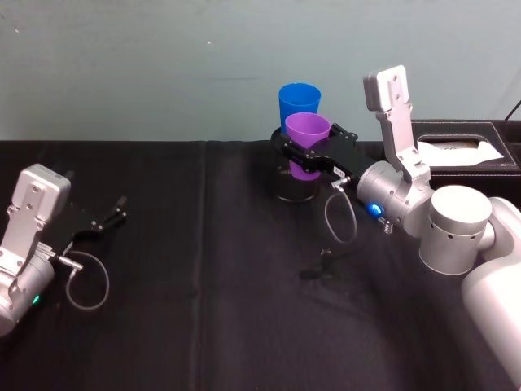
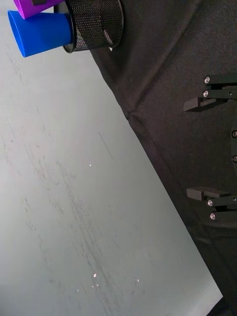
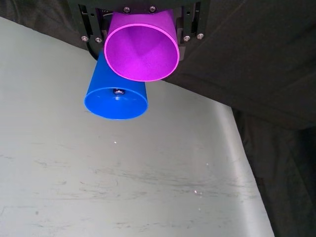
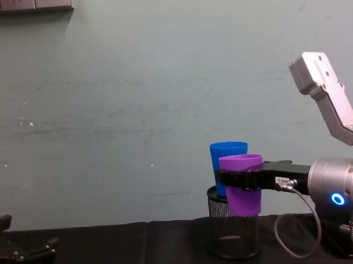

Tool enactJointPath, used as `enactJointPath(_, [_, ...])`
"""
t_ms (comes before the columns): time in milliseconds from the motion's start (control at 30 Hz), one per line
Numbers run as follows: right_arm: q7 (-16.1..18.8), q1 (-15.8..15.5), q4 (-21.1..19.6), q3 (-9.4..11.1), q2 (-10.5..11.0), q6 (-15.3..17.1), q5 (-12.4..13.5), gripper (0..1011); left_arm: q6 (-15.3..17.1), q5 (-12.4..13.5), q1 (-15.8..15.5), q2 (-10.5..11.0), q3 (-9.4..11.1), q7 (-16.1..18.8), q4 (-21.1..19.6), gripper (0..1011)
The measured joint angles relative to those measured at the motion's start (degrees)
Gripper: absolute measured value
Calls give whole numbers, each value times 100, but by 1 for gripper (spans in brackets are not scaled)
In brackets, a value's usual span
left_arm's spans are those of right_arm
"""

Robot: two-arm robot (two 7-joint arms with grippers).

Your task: Pick up one cup with a gripper and tap it against the other cup.

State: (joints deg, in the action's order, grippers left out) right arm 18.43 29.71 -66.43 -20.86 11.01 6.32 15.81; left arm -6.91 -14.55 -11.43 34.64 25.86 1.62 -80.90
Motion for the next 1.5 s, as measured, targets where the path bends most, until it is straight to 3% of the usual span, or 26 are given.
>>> enactJointPath(1500, [0, 0, 0, 0, 0, 0, 0, 726, 0, 0, 0, 0, 0, 0, 0, 1000])
